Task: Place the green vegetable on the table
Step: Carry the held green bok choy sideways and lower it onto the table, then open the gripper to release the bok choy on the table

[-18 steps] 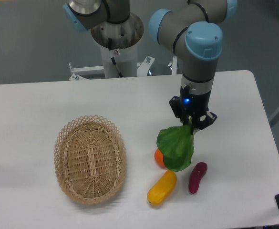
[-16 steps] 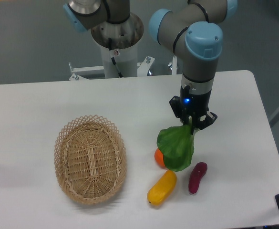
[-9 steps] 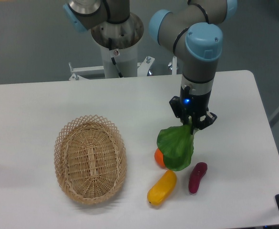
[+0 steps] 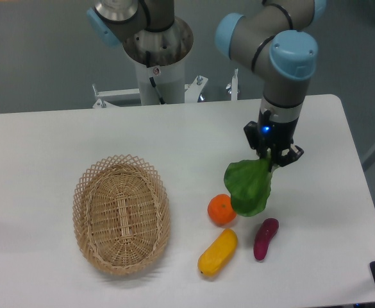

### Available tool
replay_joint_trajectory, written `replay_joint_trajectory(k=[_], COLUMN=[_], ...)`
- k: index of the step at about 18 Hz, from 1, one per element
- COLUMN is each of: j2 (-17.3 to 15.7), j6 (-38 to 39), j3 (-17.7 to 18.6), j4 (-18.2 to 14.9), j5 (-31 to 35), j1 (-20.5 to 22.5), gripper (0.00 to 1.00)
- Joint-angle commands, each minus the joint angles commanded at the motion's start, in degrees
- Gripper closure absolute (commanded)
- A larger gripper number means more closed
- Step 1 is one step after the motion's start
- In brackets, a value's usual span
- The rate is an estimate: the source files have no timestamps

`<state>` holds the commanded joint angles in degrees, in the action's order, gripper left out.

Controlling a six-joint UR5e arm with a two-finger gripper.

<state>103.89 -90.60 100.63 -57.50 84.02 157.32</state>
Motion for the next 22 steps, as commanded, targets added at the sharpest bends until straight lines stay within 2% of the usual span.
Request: replay_joint_trajectory(k=[3,6,11,16,17,18,19,20,21,22], j2=[0.6,1.8,5.4,5.9,5.9,5.8,5.6,5.5,5.4,5.0], j6=[-3.3,-5.8,-7.7,-7.7,-7.7,-7.5,-7.3,-7.3,-7.6,-7.0], j3=[3.4,5.3,6.4,7.7,7.8,7.8,7.8,7.8,7.7,7.8], j4=[5.9,9.3,12.5,13.1,13.2,13.2,13.3,13.3,13.3,13.2], j5=[0.0,0.0,0.0,-0.1,-0.1,-0.1,-0.2,-0.2,-0.1,-0.2], j1=[2.1,3.2,3.4,3.9,3.9,3.9,3.8,3.8,3.7,3.6], gripper=[0.78,0.78,0.78,0.75,0.71,0.59,0.4,0.16,0.0,0.0])
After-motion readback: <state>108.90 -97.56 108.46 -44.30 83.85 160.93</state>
